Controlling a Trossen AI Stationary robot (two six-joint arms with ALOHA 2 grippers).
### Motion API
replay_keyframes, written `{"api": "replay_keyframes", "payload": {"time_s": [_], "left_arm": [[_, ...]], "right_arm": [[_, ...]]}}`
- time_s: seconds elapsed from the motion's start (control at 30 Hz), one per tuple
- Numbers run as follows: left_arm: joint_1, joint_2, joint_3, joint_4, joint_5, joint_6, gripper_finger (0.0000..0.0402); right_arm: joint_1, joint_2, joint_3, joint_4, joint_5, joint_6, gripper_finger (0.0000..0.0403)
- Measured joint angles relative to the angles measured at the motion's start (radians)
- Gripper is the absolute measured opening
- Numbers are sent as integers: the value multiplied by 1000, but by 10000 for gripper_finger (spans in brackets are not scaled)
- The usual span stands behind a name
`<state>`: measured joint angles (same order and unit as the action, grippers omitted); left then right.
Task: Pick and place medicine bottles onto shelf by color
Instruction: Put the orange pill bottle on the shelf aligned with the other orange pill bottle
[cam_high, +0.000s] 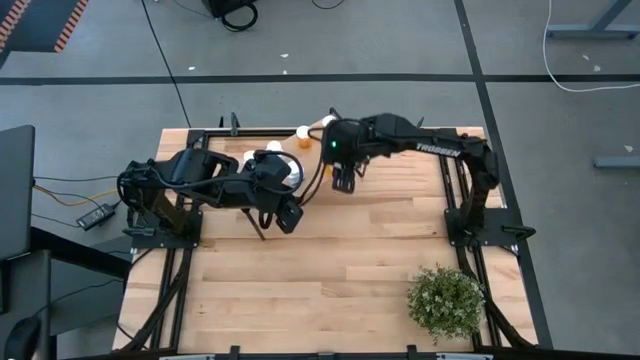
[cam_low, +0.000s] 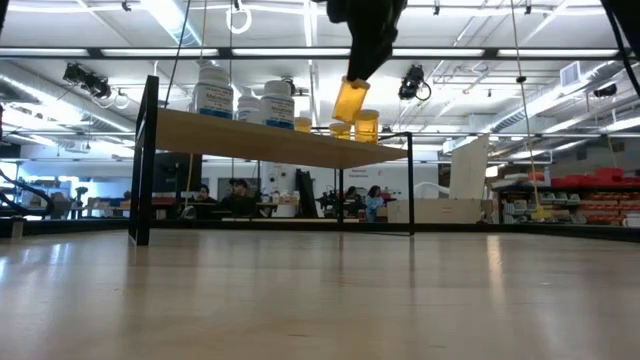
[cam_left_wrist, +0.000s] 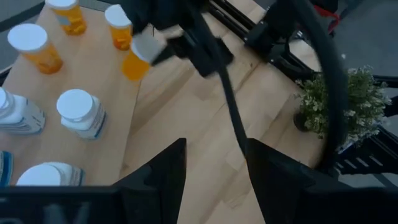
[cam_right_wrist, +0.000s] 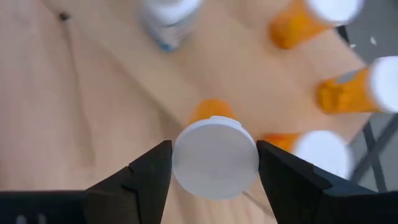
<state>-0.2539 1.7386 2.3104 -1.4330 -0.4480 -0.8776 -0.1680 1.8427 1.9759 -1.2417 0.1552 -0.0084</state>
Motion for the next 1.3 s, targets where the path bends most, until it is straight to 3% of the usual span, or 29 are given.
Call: {"api": "replay_keyframes", "payload": {"time_s": [0.23, 0.4, 0.93, 1.3], "left_arm": [[0, 0, 0, 0, 0, 26, 172], [0, 0, 0, 0, -18, 52, 173], [77, 0, 0, 76, -49, 64, 174], [70, 0, 0, 92, -48, 58, 173]], "right_arm": [[-69, 0, 0, 72, -14, -49, 233], [-60, 0, -12, 100, -58, -50, 232], [-52, 1, -65, 116, -59, -92, 232], [-52, 1, -65, 123, -59, -94, 232]]}}
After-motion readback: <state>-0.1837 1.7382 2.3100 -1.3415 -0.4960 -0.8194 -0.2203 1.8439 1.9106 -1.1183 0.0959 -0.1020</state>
